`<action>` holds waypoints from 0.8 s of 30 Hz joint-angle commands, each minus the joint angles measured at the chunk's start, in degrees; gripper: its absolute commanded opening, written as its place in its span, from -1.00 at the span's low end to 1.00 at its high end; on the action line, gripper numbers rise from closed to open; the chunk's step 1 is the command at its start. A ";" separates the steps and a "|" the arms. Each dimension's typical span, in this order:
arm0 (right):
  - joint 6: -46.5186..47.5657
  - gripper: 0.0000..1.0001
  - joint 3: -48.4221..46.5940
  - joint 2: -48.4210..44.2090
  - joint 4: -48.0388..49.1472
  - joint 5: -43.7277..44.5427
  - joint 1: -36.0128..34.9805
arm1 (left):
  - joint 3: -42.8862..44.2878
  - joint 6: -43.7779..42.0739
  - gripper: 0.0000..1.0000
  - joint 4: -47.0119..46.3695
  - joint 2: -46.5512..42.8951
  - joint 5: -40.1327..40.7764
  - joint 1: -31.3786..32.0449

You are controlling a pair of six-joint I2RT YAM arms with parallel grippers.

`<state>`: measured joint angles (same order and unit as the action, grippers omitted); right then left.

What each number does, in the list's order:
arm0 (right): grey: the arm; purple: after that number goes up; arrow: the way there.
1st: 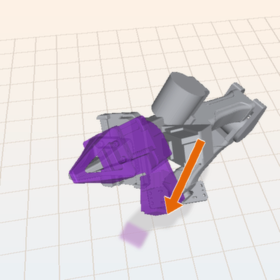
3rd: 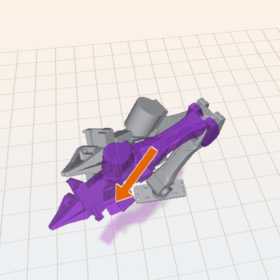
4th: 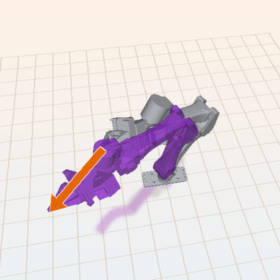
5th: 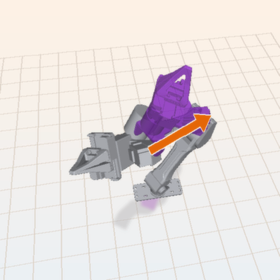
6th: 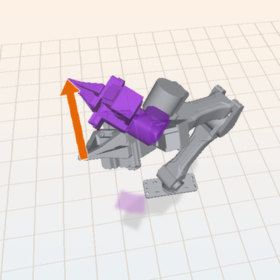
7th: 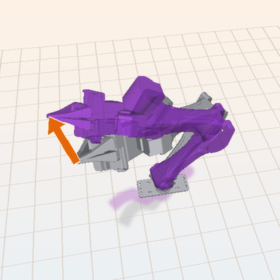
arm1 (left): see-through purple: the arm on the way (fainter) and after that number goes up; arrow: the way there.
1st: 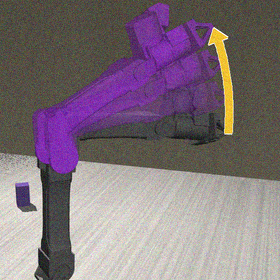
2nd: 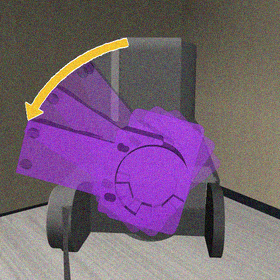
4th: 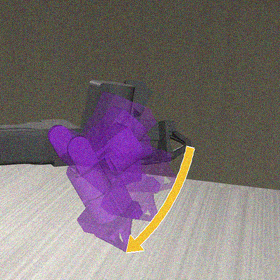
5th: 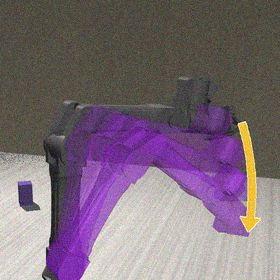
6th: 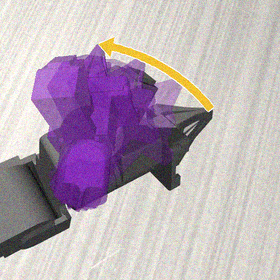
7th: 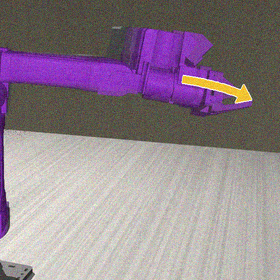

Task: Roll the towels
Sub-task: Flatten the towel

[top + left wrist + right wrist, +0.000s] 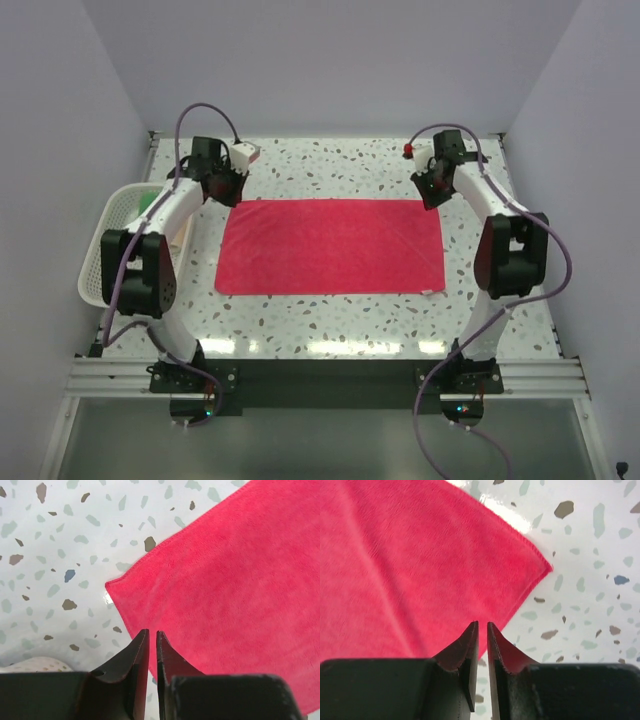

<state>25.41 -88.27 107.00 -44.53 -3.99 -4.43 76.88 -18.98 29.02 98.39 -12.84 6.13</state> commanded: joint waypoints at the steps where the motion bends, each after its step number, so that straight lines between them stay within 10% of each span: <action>1: -4.75 -0.67 -4.27 5.31 3.93 1.96 0.21 | 3.80 4.83 -0.70 -4.58 4.87 1.85 -0.33; 24: -7.48 -0.72 -14.99 25.62 11.14 14.36 1.09 | 10.12 6.94 -0.92 -17.59 25.00 18.36 -1.21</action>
<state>18.76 -101.03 128.49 -34.72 7.40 -4.29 84.03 -12.53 14.37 120.86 0.91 5.72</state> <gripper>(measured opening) 0.143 0.048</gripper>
